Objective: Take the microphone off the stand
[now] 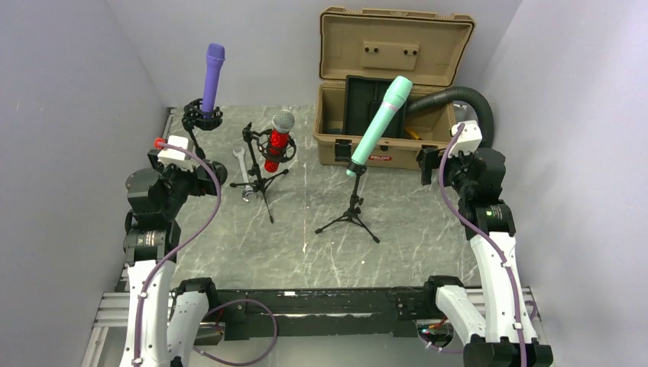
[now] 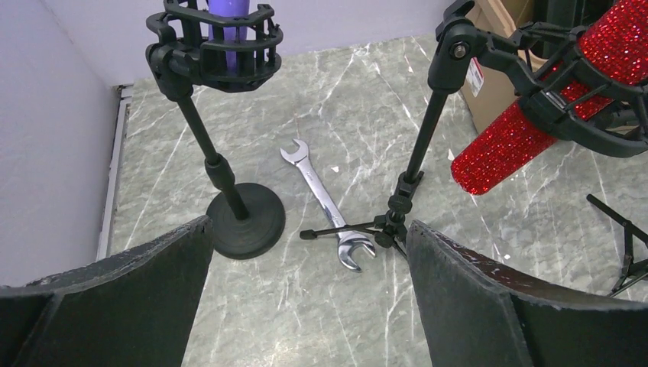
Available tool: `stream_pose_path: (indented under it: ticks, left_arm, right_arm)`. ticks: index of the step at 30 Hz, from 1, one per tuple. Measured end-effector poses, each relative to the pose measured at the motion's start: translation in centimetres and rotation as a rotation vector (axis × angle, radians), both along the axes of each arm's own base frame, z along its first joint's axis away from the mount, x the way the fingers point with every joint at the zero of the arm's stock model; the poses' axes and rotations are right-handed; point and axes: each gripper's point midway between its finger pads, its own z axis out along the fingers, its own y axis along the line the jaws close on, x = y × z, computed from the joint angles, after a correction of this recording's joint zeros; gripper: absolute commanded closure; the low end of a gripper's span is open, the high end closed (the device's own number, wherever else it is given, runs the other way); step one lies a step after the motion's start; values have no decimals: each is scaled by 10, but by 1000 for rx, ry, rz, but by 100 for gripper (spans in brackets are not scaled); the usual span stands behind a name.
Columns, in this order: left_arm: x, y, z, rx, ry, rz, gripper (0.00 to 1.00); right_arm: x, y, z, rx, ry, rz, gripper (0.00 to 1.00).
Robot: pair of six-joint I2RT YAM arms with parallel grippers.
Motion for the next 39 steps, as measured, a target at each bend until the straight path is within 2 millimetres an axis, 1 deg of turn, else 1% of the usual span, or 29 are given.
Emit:
stream_pose_path:
  ticks: [11, 14, 16, 20, 24, 25, 27, 32, 37, 39]
  left_arm:
    - [-3, -2, 5, -3, -12, -7, 1]
    - [-4, -3, 9, -3, -13, -15, 1]
    - [-6, -4, 12, -2, -14, -19, 1]
    - [-11, -4, 24, 8, -21, -22, 1]
    - [-17, -6, 33, 17, -29, -32, 1]
    - [-18, -7, 34, 19, -28, -38, 1]
    - [-23, -13, 36, 32, -29, -76, 1]
    - [-38, -44, 34, 39, -21, -275, 1]
    - [-51, -69, 31, 12, -11, -436, 1]
    - [-55, -77, 31, 0, -9, -493, 1]
  right_arm:
    - [-3, 6, 4, 11, -9, 32, 0]
    - [-5, 11, 9, 20, -9, 58, 0]
    - [-6, 17, 16, 28, -8, 93, 0]
    - [-12, 37, 32, 39, -14, 223, 0]
    - [-28, 62, 42, 41, -20, 389, 0]
    - [-30, 64, 43, 41, -21, 407, 0]
    - [-37, 73, 44, 47, -20, 464, 0]
    - [-51, 94, 40, 85, -13, 611, 0]
    - [-69, 122, 24, 153, 21, 787, 0]
    - [-73, 133, 16, 171, 36, 850, 2]
